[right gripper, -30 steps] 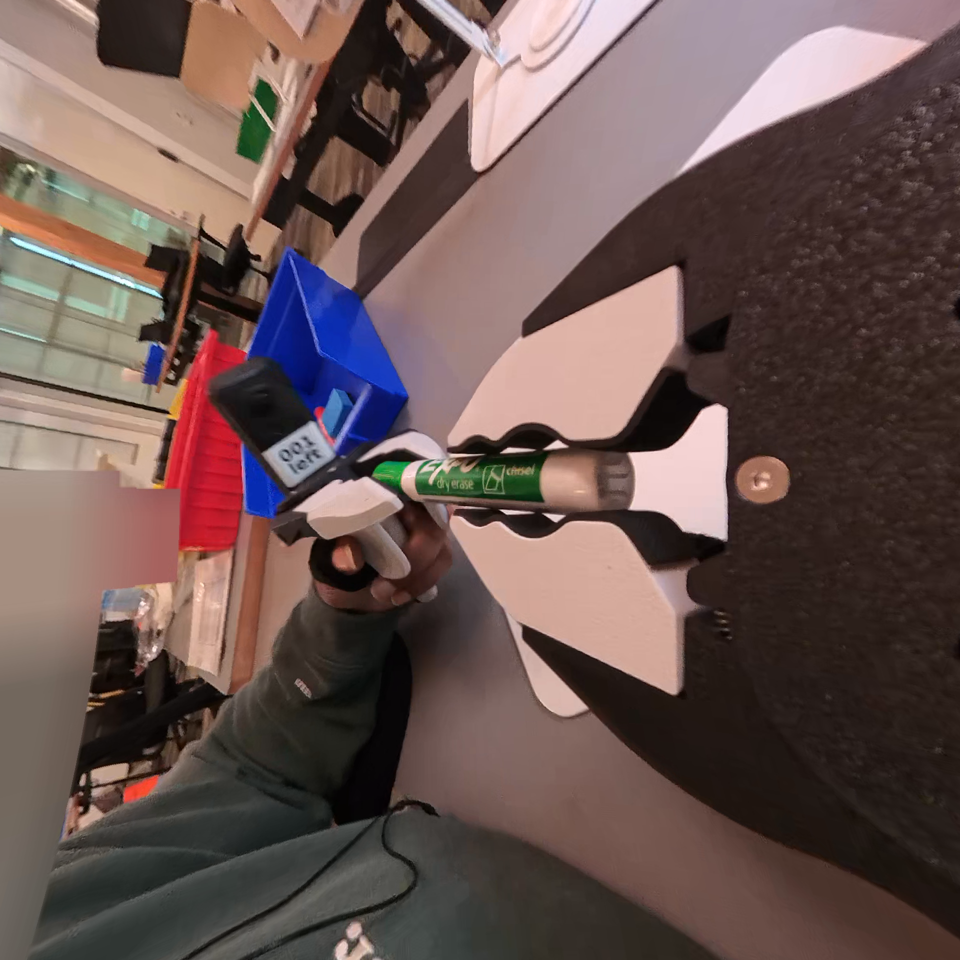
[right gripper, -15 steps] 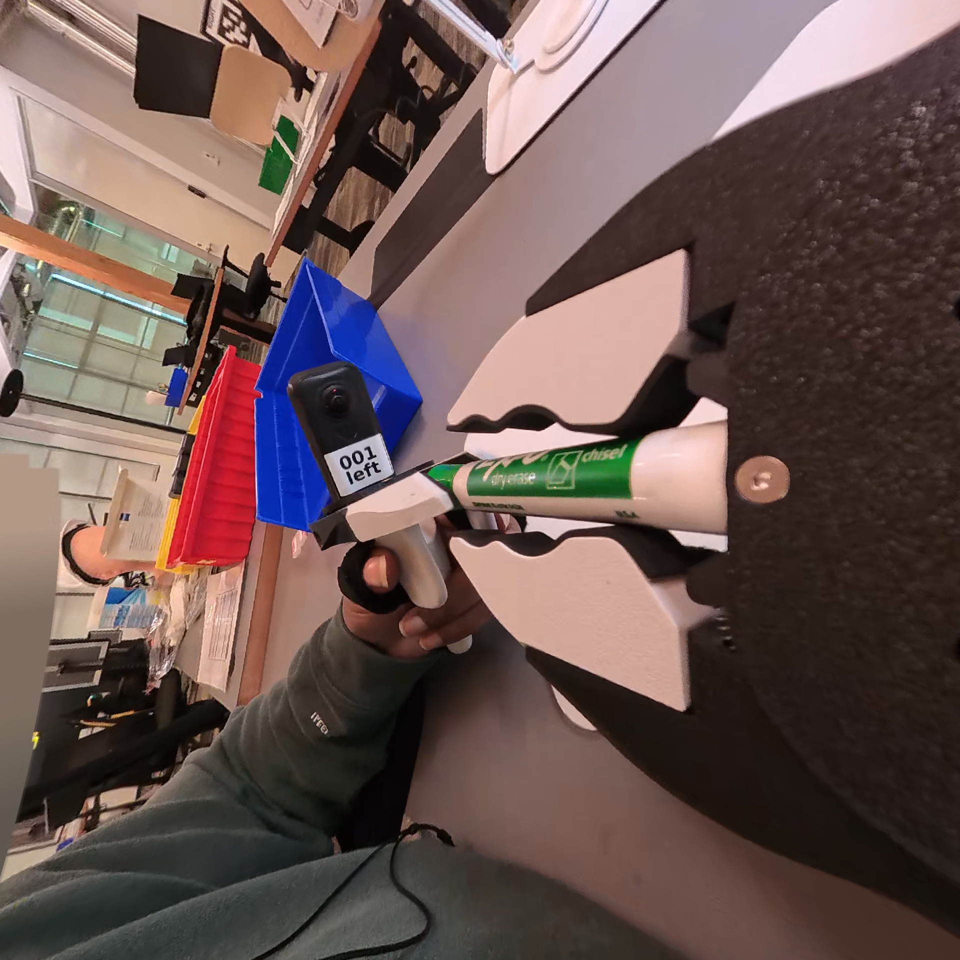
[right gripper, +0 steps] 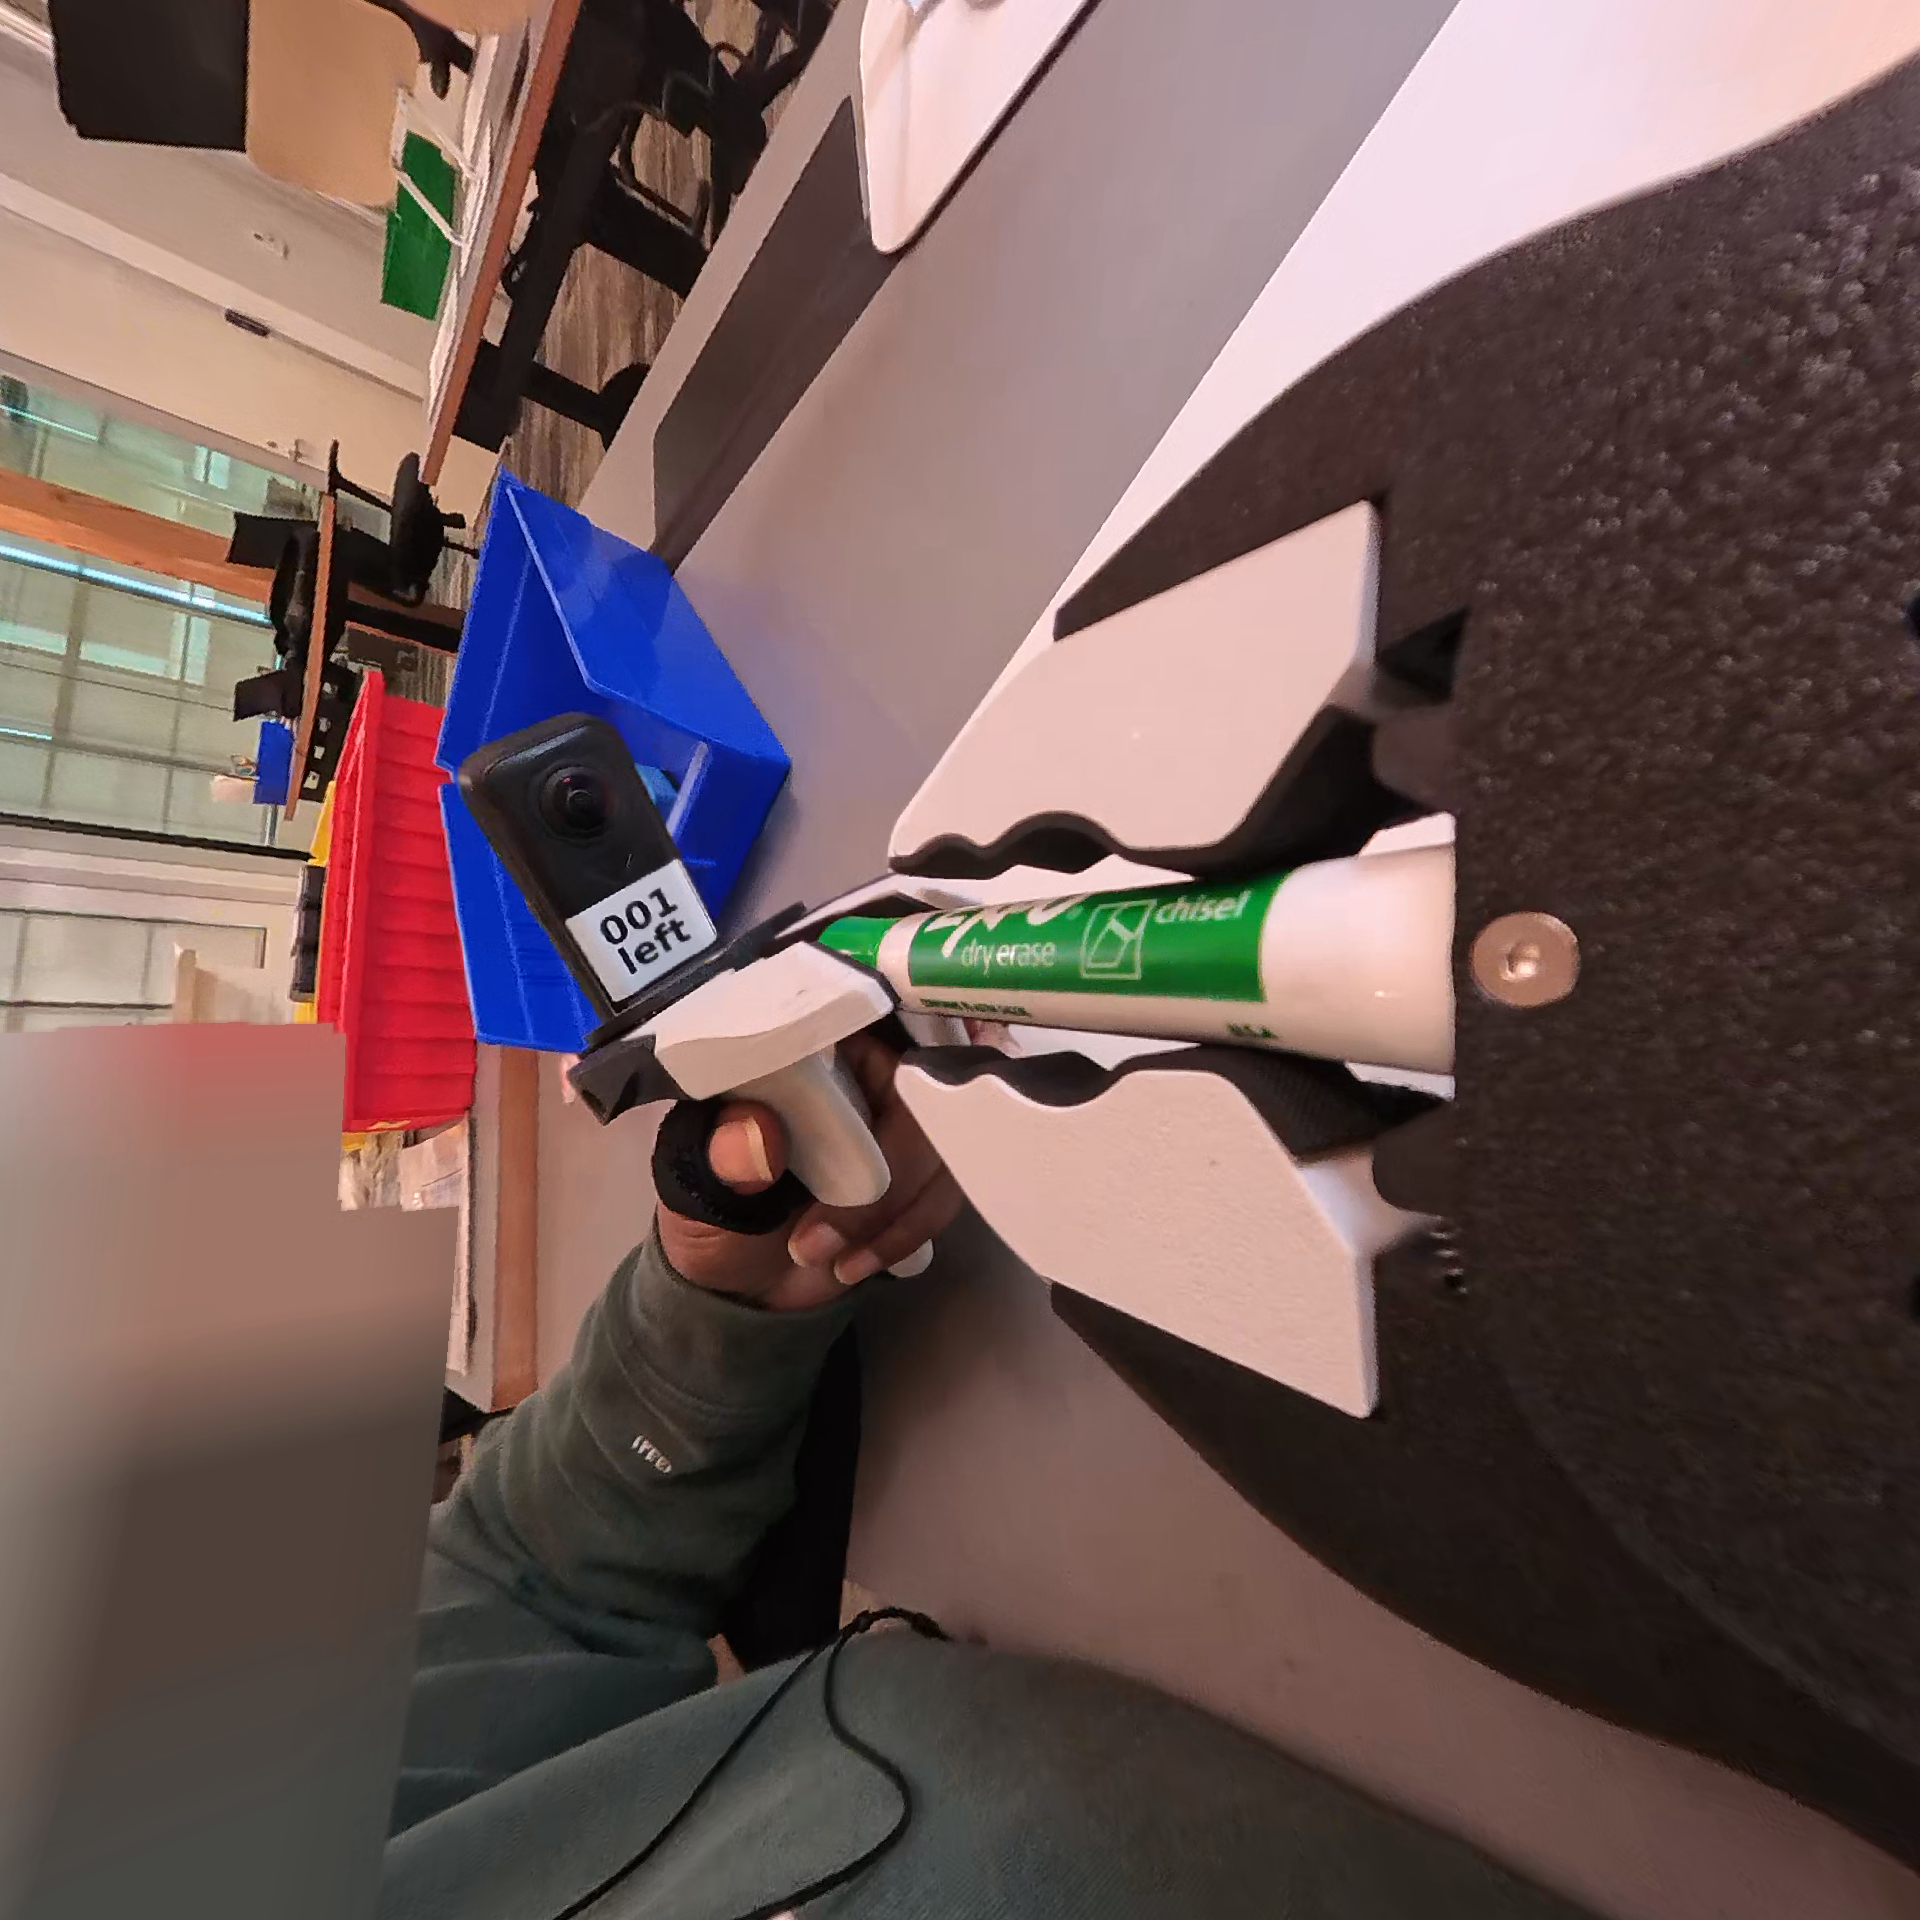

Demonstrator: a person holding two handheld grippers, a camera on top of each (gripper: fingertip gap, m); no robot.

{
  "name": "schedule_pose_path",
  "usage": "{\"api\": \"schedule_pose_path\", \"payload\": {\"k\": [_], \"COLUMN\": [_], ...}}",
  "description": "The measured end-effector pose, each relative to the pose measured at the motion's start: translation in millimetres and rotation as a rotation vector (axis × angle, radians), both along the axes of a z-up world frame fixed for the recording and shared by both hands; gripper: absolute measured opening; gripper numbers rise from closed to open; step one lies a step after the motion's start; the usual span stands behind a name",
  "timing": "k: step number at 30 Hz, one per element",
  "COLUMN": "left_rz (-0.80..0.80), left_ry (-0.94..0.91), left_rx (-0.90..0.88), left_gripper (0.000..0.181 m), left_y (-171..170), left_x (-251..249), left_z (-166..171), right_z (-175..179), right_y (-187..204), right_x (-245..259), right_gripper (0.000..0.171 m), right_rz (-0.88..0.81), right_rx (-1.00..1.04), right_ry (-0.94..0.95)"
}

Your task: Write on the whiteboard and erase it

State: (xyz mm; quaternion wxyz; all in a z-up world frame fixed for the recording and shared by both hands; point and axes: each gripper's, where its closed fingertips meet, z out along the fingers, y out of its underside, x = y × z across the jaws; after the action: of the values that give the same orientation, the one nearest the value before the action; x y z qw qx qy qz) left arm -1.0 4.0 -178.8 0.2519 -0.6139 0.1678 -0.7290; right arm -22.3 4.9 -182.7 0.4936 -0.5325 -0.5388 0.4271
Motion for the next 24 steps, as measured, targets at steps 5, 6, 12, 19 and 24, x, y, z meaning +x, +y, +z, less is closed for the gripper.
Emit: {"api": "schedule_pose_path", "payload": {"k": [5, 6, 12, 19, 24], "left_rz": [0.213, 0.342, 0.333, 0.431, 0.546], "left_ry": [-0.027, -0.055, 0.257, 0.483, 0.820], "left_rx": [0.101, 0.111, 0.477, 0.617, 0.775], "left_gripper": [0.019, 0.018, 0.020, 0.019, 0.019], "left_y": [41, 62, 32, 31, 33], "left_x": [-46, -90, -69, -80, -102], "left_z": [29, 38, 35, 10, -22], "right_z": [66, 85, 60, 4, -28], "right_y": [32, 51, 69, 66, 52], "right_x": [45, 77, 86, 67, 41], "right_gripper": [0.032, 0.032, 0.033, 0.034, 0.034], "right_rz": [-0.046, -0.124, -0.220, -0.157, -0.114], "right_rx": [-0.134, -0.102, 0.023, -0.057, -0.033], "right_ry": [0.272, 0.324, 0.116, -0.099, -0.239]}}
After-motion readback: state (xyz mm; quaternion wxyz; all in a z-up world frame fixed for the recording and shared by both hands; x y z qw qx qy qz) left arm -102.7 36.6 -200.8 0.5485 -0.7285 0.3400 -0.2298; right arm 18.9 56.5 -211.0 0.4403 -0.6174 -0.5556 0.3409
